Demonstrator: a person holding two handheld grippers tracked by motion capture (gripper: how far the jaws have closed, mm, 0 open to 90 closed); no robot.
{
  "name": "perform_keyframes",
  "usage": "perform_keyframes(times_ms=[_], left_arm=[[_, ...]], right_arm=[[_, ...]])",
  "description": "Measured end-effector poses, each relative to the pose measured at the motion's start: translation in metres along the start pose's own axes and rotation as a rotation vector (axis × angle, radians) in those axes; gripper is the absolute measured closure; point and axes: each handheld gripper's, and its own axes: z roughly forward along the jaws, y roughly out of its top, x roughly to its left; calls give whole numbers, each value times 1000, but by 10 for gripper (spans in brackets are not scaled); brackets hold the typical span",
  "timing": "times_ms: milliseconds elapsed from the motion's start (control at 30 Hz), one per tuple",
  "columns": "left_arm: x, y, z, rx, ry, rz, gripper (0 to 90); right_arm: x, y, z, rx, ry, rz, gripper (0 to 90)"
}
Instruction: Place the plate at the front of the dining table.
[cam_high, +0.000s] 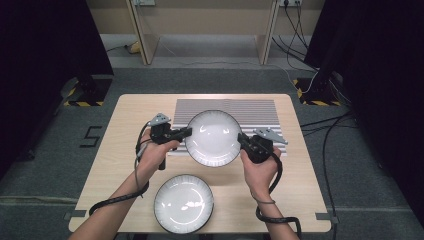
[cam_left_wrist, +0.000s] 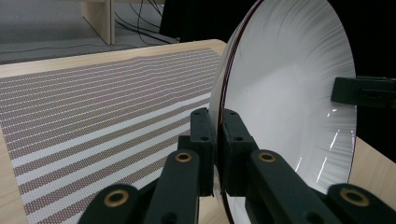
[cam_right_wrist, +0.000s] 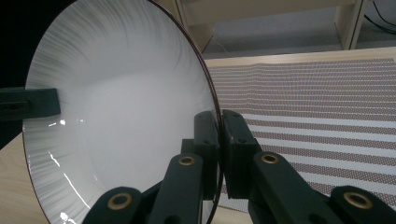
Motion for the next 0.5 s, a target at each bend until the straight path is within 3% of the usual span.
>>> perform_keyframes(times_ms=[500], left_arm=[[4,8,8,-2,-1,1,848]], right_arm=[[-5,7,6,-5,-10,1,857]])
